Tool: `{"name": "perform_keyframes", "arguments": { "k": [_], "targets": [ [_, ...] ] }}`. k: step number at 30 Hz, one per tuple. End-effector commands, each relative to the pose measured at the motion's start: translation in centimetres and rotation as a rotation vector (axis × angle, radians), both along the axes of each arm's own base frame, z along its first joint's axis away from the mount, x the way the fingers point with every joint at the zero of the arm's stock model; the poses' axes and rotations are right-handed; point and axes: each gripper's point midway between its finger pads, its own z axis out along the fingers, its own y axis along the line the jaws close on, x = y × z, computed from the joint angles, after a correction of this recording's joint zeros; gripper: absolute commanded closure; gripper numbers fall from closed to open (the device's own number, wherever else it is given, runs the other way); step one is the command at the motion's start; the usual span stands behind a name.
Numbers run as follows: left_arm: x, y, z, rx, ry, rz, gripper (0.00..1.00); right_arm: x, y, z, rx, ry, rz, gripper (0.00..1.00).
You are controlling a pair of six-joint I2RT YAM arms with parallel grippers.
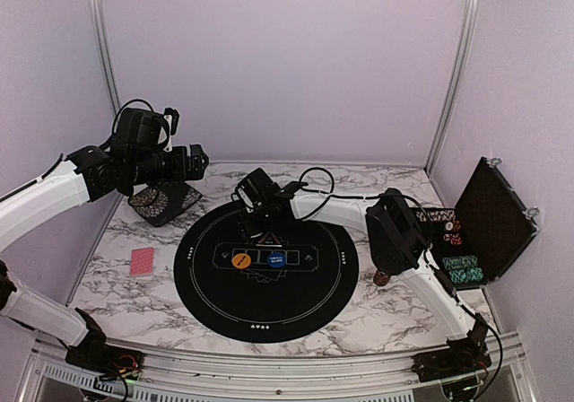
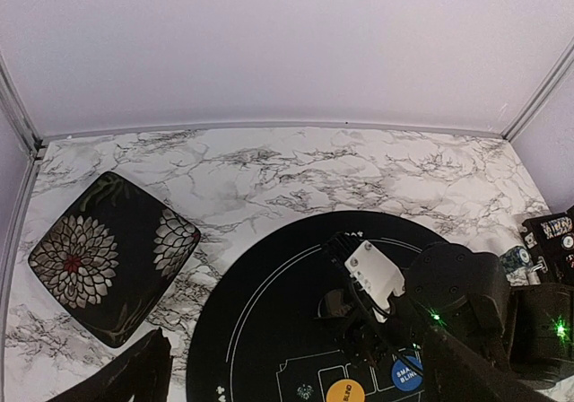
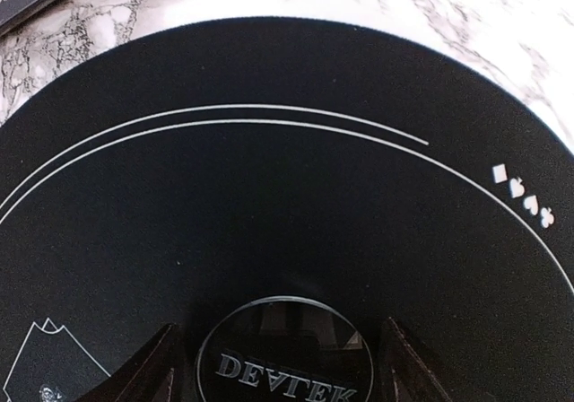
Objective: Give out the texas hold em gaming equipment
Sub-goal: Move the dealer button to the dealer area.
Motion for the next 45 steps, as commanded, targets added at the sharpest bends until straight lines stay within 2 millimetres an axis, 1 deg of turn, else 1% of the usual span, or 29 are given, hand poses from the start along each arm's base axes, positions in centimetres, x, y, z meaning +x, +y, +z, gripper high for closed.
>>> {"name": "perform_keyframes", "arguments": {
  "k": [1, 7, 9, 13, 16, 20, 24, 28, 34, 39, 41, 45],
  "targets": [
    [-0.2, 0.3, -0.1, 0.003, 0.015, 0.003, 0.01, -0.4, -2.1, -1.3, -0.12, 0.017, -0.041, 0.28],
    [0.1, 0.1, -0.1, 0.0, 0.018, 0.004, 0.01, -0.5, -2.4, -1.5, -0.192, -0.039, -0.045, 0.35],
    [0.2, 0.0, -0.3, 0.0, 0.022, 0.002, 0.01, -0.6, -2.3, -1.6, -0.19, -0.037, -0.036, 0.35],
    [0.2, -0.1, -0.1, 0.0, 0.02, 0.001, 0.01, -0.7, -1.8, -1.8, -0.17, -0.026, -0.027, 0.4],
    [0.3, -0.1, -0.1, 0.002, 0.019, 0.002, 0.01, -0.2, -2.5, -1.7, -0.177, -0.028, -0.057, 0.43],
    [0.4, -0.1, -0.2, 0.006, 0.023, 0.002, 0.01, 0.9, -4.9, -1.8, -0.194, -0.029, -0.115, 0.44],
    [0.6, -0.3, -0.2, 0.003, 0.025, 0.0, 0.01, 1.4, -7.4, -1.9, -0.21, -0.025, -0.163, 0.44],
    [0.8, -0.6, -0.2, 0.002, 0.028, -0.009, 0.01, 1.2, -9.5, -2.0, -0.233, -0.022, -0.202, 0.44],
    [1.2, -1.3, -0.6, -0.005, 0.042, -0.022, 0.01, 0.2, -12.6, -1.9, -0.236, -0.004, -0.261, 0.44],
    [1.3, -1.5, -0.9, -0.012, 0.053, -0.025, 0.01, -1.0, -14.5, -1.7, -0.237, 0.013, -0.295, 0.44],
    [1.3, -1.6, -1.0, -0.016, 0.056, -0.026, 0.01, -1.7, -15.6, -1.9, -0.242, 0.028, -0.309, 0.44],
    [1.3, -1.7, -1.3, -0.022, 0.066, -0.027, 0.01, -3.2, -17.2, -1.5, -0.229, 0.049, -0.333, 0.44]
  ]
}}
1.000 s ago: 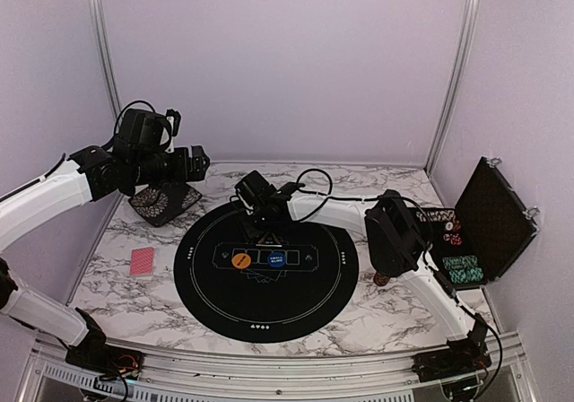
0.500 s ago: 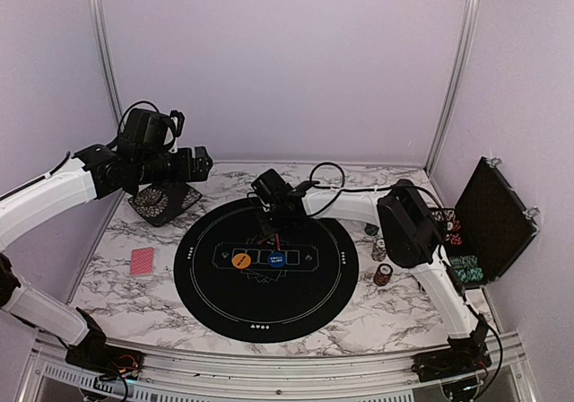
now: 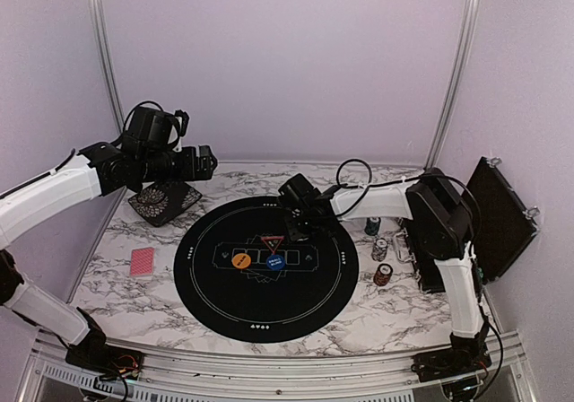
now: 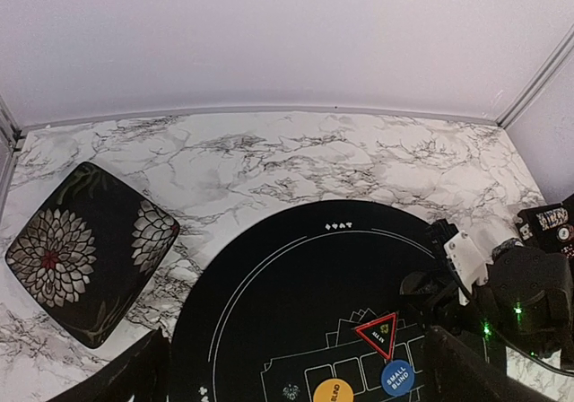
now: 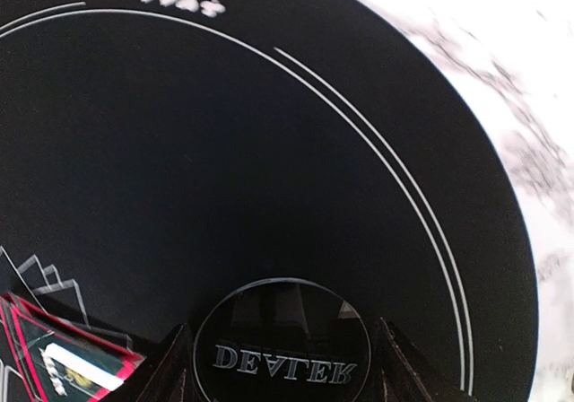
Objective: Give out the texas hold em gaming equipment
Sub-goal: Move the dealer button to the dealer area.
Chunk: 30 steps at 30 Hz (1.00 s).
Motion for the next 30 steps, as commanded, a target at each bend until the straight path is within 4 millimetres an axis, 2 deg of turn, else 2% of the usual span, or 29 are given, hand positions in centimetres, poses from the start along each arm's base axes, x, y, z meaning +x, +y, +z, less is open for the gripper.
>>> {"name": "perform_keyframes", "arguments": {
  "k": [1, 8, 15, 23, 30],
  "targets": [
    [0.2, -0.2, -0.1, -0.014, 0.019, 0.001, 0.01, -2.3, -3.8, -0.9, -0.06, 0.063, -0.06, 0.44],
    [0.4, -0.6, -0.6, -0.031, 0.034, -0.001, 0.01, -5.6, -6.5, -0.6, -0.034, 0.098, -0.093, 0.44],
    [0.6, -0.9, -0.8, -0.049, 0.039, -0.001, 0.01, -8.5, -8.0, -0.8, 0.005, 0.141, -0.11, 0.44],
    [0.8, -1.1, -1.0, -0.048, 0.043, -0.002, 0.01, -10.7, -7.3, -1.2, 0.014, 0.169, -0.092, 0.42],
    [0.8, -1.1, -0.9, -0.049, 0.041, -0.001, 0.01, -11.2, -7.6, -0.9, 0.027, 0.172, -0.106, 0.41]
  ]
}}
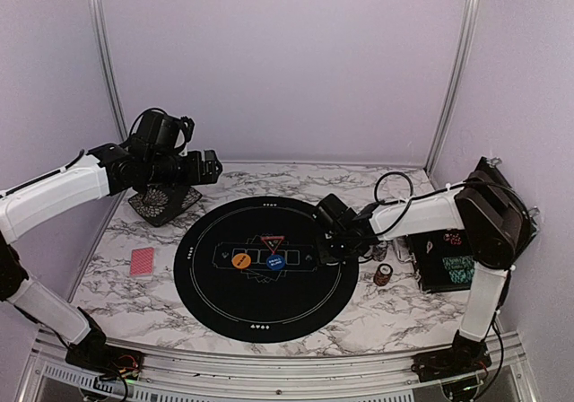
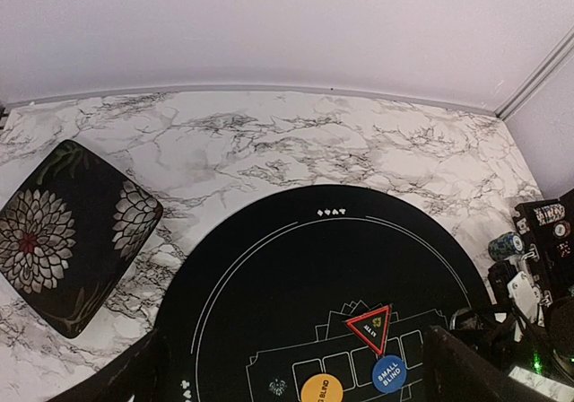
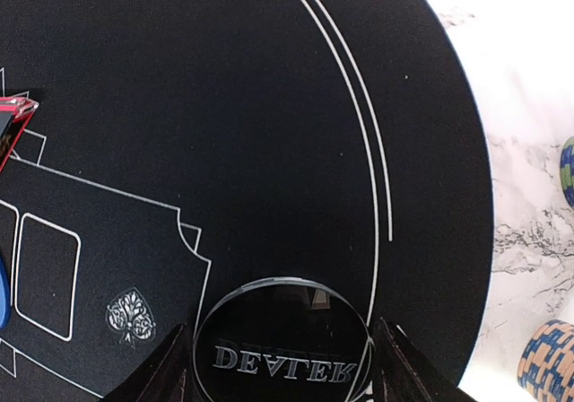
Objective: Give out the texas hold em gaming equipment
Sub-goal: Move the dealer button to the dealer area.
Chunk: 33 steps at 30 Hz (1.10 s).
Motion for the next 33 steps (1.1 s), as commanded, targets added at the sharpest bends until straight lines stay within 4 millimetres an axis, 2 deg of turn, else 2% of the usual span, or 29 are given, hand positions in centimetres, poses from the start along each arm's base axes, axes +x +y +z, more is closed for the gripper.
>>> {"name": "perform_keyframes", "arguments": {
  "k": [1, 8, 13, 19, 24, 28, 33],
  "targets": [
    [0.5, -0.1, 0.8, -0.015, -0.017, 0.002, 0.01, -2.2, -0.4, -0.6, -0.005, 0.059, 0.009, 0.4],
    [0.6, -0.4, 0.8, -0.018, -0.015, -0.008, 0.01, -1.8, -0.1, 0.1, 0.017, 0.038, 0.004, 0.32],
    [0.7, -0.5, 1.0, -0.013, -0.02, -0.012, 0.01, -0.9, 0.1, 0.9, 0.014, 0.015, 0.006, 0.23],
    [0.8, -0.7, 1.1, -0.016, -0.023, -0.022, 0.01, 0.6, 0.2, 2.7, -0.003, -0.032, 0.009, 0.14],
    [0.8, -0.7, 1.4, -0.02, -0.028, -0.024, 0.01, 1.5, 0.6, 4.6, -0.011, -0.07, 0.026, 0.12],
    [0.6, -0.6, 1.6, -0.024, -0.03, -0.022, 0.01, 1.1, 2.5, 5.6, 0.031, -0.075, 0.087, 0.14],
    [0.4, -0.3, 1.6, -0.023, -0.032, -0.016, 0.01, -0.7, 7.2, 5.8, 0.056, -0.062, 0.214, 0.19]
  ]
}}
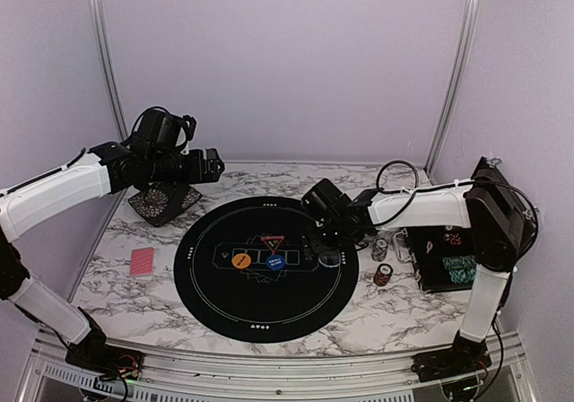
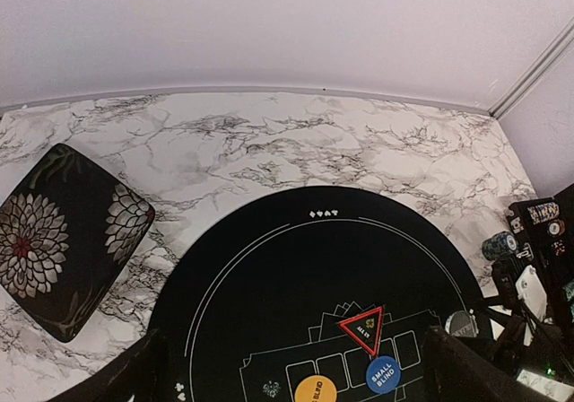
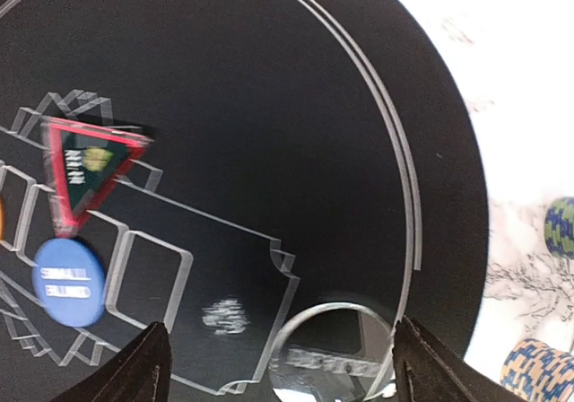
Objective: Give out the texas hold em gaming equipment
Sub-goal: Move the dealer button to the dealer area, then move the small blind button to the small blind area.
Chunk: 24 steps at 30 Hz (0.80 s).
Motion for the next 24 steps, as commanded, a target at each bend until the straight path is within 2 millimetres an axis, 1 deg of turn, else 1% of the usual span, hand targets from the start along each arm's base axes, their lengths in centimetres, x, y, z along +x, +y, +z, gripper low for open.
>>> {"name": "perform_keyframes", "arguments": {
  "k": [1, 4, 8, 14, 24],
  "targets": [
    [0.2, 0.2, 1.5, -0.015, -0.035, 0.0, 0.01, -1.6, 5.3, 1.6, 0.041, -0.009, 0.142, 0.2],
    [0.0, 0.3, 1.6, -0.014, -0.037, 0.001, 0.01, -2.0, 7.2, 1.3, 0.055, 0.004, 0.187, 0.24],
    [-0.2, 0.6, 1.7, -0.01, -0.039, 0.004, 0.01, -2.4, 8.9, 0.6, 0.066, 0.025, 0.232, 0.27],
    [-0.2, 0.8, 1.7, -0.003, -0.042, 0.007, 0.01, -2.4, 10.2, -0.3, 0.072, 0.047, 0.262, 0.28],
    [-0.2, 0.8, 1.7, -0.001, -0.04, 0.004, 0.01, -2.6, 11.8, -2.2, 0.059, 0.072, 0.292, 0.35]
  ]
}}
